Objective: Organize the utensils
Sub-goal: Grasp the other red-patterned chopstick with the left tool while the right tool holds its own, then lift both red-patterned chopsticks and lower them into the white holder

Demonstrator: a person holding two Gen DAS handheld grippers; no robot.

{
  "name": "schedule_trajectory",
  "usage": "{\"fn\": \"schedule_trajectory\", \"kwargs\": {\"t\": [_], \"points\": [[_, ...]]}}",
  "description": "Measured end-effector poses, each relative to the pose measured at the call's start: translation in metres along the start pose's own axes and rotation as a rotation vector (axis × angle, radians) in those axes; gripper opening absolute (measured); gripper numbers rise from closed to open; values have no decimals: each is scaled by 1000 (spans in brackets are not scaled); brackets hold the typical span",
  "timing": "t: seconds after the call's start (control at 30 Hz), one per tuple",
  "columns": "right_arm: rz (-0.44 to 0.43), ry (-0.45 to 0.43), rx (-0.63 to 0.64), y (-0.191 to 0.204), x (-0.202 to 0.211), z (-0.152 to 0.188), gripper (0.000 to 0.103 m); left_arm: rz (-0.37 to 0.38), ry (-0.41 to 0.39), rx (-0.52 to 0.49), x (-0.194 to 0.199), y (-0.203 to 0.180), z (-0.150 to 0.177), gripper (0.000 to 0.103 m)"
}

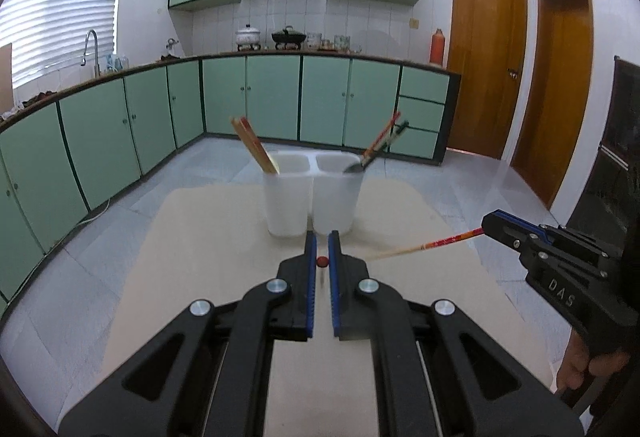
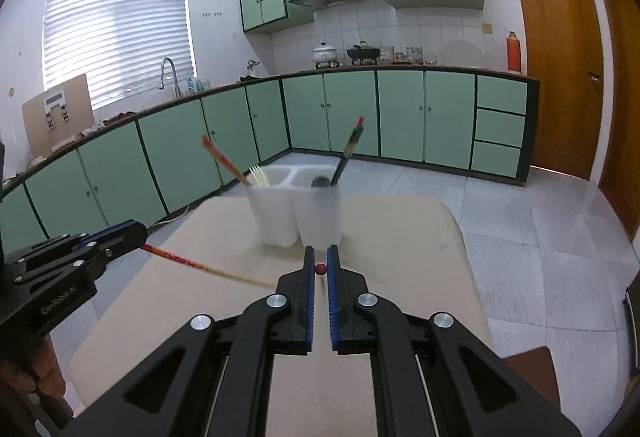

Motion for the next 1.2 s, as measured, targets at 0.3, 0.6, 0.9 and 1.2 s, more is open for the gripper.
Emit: {"fn": "schedule_trajectory", "kwargs": {"t": [0.3, 0.6, 0.9, 1.2], "points": [[-63, 5, 5, 1, -3, -39, 6, 16, -29, -9, 5, 5, -24, 5], [-113, -32, 120, 24, 7, -73, 6, 57, -50, -17, 16, 8, -45, 5], [-163, -72, 162, 40, 12, -103, 6, 92, -96, -42, 25, 7, -71, 5], [-179, -136, 160, 39, 6, -145, 6, 78, -182, -69, 19, 8, -113, 5]]}}
Point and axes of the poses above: each gripper's, at about its wrist camera, not at the fingertips, and x roughly against the way its jaws point, y to its left, z to its underside, the point moved 2 cm from there along -x, roughly the way its jaws point, and after that the axes turned 3 degrees about z, right-handed, at the moved point
